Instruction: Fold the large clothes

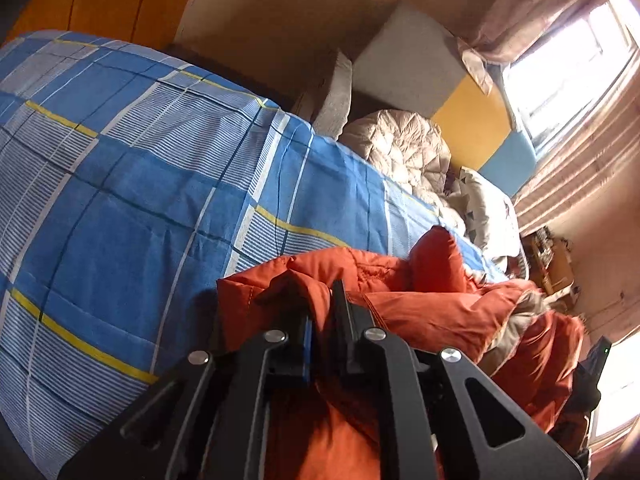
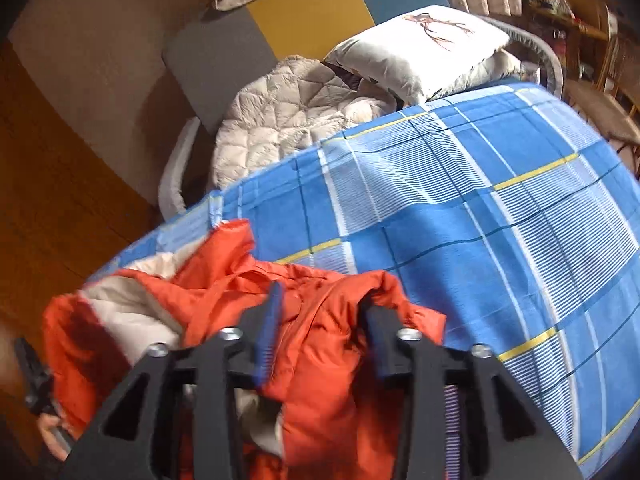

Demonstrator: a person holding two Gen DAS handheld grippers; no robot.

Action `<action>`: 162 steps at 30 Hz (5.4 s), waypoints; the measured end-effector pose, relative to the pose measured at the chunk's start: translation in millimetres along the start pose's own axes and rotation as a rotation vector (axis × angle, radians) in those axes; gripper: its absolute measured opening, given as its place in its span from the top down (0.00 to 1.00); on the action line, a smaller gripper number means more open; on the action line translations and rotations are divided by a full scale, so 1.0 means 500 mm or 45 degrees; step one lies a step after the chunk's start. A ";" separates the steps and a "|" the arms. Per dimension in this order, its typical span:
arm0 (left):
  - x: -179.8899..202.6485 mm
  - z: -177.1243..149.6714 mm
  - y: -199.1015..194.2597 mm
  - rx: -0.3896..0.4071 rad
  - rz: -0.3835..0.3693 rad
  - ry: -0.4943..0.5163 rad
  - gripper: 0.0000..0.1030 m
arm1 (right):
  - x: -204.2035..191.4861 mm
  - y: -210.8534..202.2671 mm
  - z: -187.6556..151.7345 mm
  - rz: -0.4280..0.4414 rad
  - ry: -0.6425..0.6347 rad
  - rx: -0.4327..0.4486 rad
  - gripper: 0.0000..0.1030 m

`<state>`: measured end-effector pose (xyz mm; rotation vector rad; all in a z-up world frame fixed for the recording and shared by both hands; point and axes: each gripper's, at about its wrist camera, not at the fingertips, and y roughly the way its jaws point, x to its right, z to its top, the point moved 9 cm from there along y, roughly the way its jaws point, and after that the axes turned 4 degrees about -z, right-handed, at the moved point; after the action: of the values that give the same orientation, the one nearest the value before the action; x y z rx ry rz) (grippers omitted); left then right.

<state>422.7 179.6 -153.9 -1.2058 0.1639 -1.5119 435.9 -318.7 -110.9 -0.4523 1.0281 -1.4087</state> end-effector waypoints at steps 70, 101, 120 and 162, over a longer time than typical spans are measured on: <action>0.252 0.005 0.069 0.084 -0.007 0.541 1.00 | -0.290 0.027 -0.067 -0.114 -0.600 0.213 0.99; 0.181 -0.031 0.183 -0.003 0.151 0.434 0.89 | -0.243 0.205 -0.101 -0.150 -0.546 0.068 0.99; 0.351 -0.102 0.208 0.002 0.114 0.547 0.65 | -0.130 0.119 -0.020 -0.188 -0.390 0.141 0.99; 0.318 -0.116 0.039 0.179 0.152 0.655 0.47 | -0.138 0.114 -0.054 -0.237 -0.442 0.068 0.18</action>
<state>418.6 17.6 -101.6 -0.6655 0.4551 -1.6712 458.4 -236.0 -148.6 -0.7393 0.6792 -1.4540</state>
